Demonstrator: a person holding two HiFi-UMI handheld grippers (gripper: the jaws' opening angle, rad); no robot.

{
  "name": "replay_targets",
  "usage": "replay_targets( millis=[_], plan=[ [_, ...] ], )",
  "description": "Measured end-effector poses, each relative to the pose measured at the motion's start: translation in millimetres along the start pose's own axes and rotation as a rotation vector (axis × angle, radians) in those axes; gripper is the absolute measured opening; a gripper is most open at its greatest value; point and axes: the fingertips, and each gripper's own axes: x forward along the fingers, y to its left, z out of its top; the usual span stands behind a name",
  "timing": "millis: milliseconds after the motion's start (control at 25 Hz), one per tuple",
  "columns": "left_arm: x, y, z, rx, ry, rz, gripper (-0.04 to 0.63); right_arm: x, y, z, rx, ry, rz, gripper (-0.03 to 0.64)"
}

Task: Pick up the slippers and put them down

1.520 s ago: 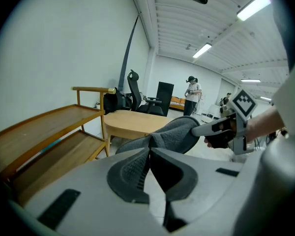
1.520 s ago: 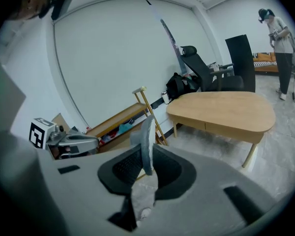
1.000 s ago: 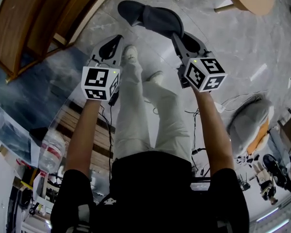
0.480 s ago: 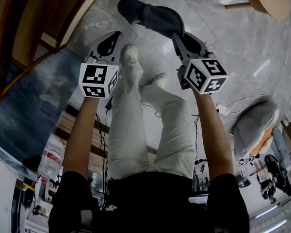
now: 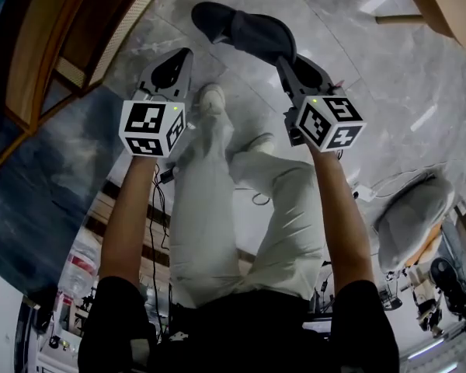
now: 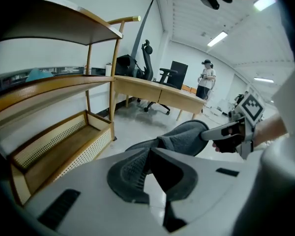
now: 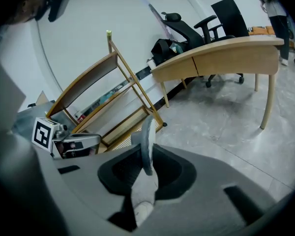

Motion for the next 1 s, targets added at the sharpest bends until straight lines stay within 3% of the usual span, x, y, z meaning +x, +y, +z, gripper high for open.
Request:
replay_targets(
  millis=[1000],
  plan=[
    [107, 89, -96, 0.029, -0.047, 0.054, 0.008, 133, -68, -74, -0.046, -0.042, 0.034, 0.054]
  ],
)
